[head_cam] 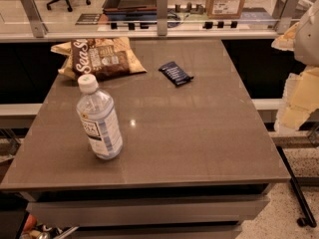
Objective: Pick brown chip bag
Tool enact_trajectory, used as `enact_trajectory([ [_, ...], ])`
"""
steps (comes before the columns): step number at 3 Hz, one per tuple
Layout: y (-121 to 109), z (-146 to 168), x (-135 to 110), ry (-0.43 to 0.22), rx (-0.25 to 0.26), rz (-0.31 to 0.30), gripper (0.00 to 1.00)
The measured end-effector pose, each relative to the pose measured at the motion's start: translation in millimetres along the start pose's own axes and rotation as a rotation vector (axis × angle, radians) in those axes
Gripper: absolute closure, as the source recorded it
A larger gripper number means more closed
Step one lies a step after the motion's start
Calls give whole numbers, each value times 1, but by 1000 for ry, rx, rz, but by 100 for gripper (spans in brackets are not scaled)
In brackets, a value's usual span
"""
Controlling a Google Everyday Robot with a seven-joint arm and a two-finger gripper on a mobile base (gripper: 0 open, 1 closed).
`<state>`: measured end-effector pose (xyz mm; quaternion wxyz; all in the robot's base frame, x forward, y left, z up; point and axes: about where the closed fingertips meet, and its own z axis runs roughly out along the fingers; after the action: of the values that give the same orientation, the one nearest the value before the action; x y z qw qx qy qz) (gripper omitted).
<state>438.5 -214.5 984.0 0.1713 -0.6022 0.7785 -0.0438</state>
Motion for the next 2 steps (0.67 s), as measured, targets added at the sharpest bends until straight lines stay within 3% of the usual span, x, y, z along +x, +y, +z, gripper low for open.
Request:
enact_trajectory([
  [1, 0, 0, 0, 0, 0, 0, 0],
  [2, -1, -1, -5, -27, 18, -37, 0],
])
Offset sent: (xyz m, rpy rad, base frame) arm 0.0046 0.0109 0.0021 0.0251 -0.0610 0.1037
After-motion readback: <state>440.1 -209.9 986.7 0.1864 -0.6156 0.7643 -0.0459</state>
